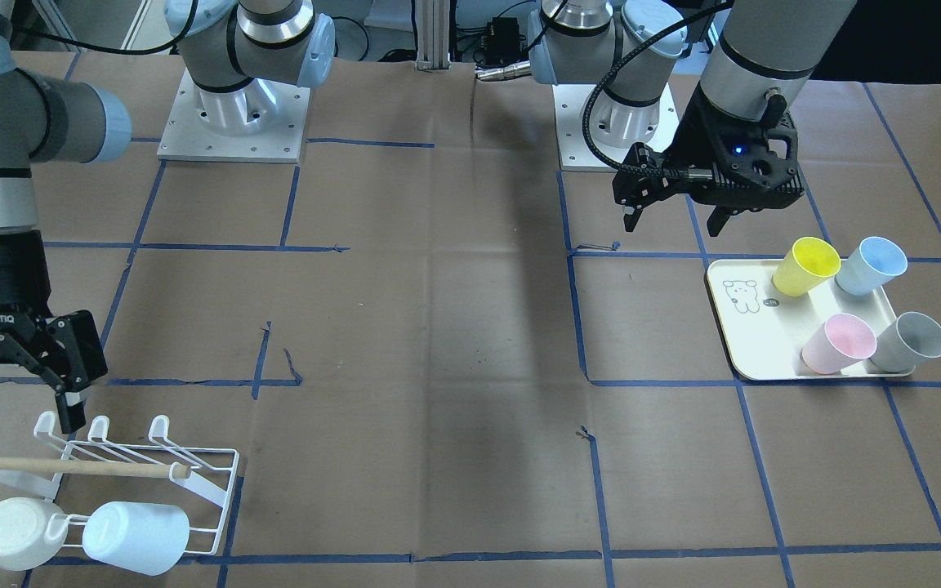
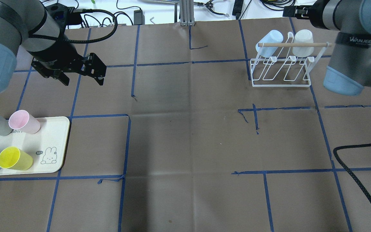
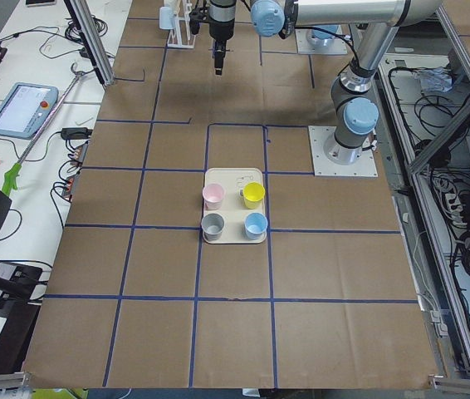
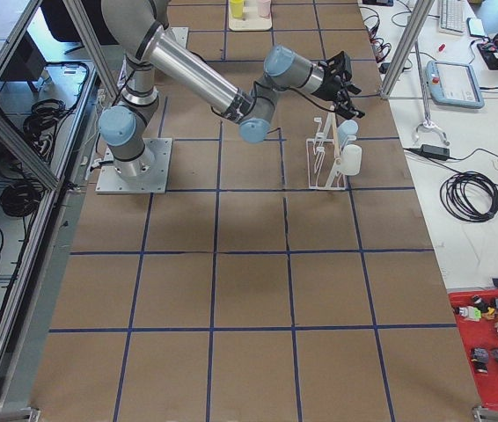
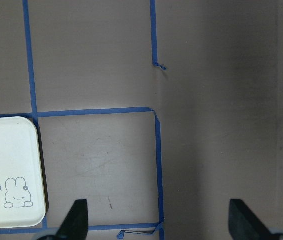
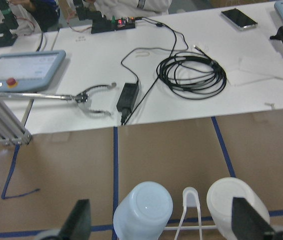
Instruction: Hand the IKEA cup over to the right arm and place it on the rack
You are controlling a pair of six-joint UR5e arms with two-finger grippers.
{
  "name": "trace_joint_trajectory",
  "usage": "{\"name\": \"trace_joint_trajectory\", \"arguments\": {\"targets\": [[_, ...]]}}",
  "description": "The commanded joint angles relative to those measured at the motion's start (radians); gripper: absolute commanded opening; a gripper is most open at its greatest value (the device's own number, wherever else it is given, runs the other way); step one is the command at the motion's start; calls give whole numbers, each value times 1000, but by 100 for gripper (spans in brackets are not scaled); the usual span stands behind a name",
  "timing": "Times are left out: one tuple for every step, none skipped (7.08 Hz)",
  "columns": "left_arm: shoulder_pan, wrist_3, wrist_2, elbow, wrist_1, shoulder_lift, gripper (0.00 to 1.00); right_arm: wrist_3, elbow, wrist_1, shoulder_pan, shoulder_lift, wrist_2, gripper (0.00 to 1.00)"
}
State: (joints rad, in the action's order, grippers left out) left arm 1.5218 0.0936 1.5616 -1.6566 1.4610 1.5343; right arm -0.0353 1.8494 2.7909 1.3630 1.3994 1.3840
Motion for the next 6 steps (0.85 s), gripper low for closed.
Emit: {"name": "trace_joint_trajectory", "arguments": {"targets": [[0,0,0,0,1,0,99,2,-7,-366,72,84,79,100],[0,0,0,0,-1,0,99,11,-7,-495,103,117,79,100],[0,0,0,1,-1,0,99,21,-7,-639,119,163,79,100],[0,0,0,1,-1,0,99,18,-6,-810,136,223,79,100],[0,0,0,1,1,0,99,20,5,-912,140,274,86,100],[0,0,0,1,1,0,99,20,-10,-1007,146,318,140,100]]}}
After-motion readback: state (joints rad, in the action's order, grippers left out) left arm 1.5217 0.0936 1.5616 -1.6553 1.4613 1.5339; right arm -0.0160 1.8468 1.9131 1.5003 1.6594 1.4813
